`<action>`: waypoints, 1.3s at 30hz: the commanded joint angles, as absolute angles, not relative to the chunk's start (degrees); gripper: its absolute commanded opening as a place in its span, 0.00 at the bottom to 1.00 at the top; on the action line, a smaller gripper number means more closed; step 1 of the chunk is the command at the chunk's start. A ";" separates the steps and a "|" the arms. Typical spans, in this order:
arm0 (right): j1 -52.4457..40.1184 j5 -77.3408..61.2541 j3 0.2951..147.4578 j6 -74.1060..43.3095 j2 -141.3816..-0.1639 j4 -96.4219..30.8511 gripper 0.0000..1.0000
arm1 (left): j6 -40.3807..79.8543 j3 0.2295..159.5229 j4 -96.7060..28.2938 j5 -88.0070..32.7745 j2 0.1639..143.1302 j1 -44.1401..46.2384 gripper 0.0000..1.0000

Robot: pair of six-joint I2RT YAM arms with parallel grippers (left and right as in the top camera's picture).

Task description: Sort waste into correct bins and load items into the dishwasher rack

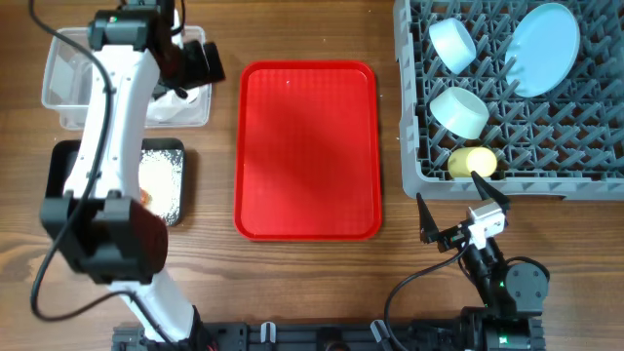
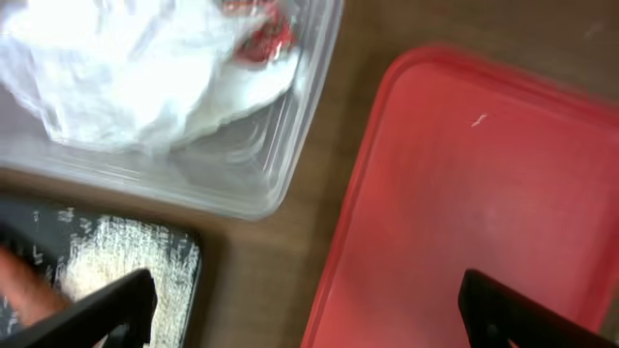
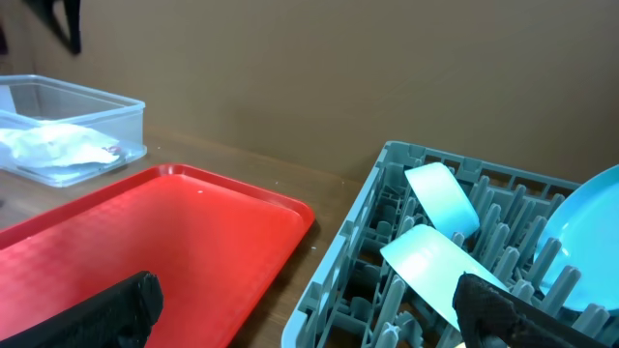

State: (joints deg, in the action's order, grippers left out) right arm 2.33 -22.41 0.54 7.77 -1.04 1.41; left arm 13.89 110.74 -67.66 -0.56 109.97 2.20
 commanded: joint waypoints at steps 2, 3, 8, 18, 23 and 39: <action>2.11 -21.82 0.30 7.49 -0.27 1.87 1.00 | 11.84 106.13 -55.24 -1.43 98.06 4.34 1.00; 2.09 -21.82 0.30 7.51 -0.27 1.87 1.00 | 10.61 102.98 -50.72 -1.45 95.48 4.95 1.00; 2.11 -21.82 0.30 7.49 -0.27 1.87 1.00 | 9.85 86.21 -36.16 -1.69 84.47 5.63 1.00; 2.11 -21.82 0.30 7.46 -0.27 1.87 1.00 | 9.89 44.47 -8.67 -2.63 57.80 3.27 1.00; 2.11 -21.82 0.30 7.49 -0.27 1.87 1.00 | 9.91 29.17 -3.77 -4.93 43.70 -0.05 1.00; 2.11 -21.82 0.30 7.51 -0.27 1.87 1.00 | 9.85 11.33 -3.60 -4.21 16.49 -3.44 1.00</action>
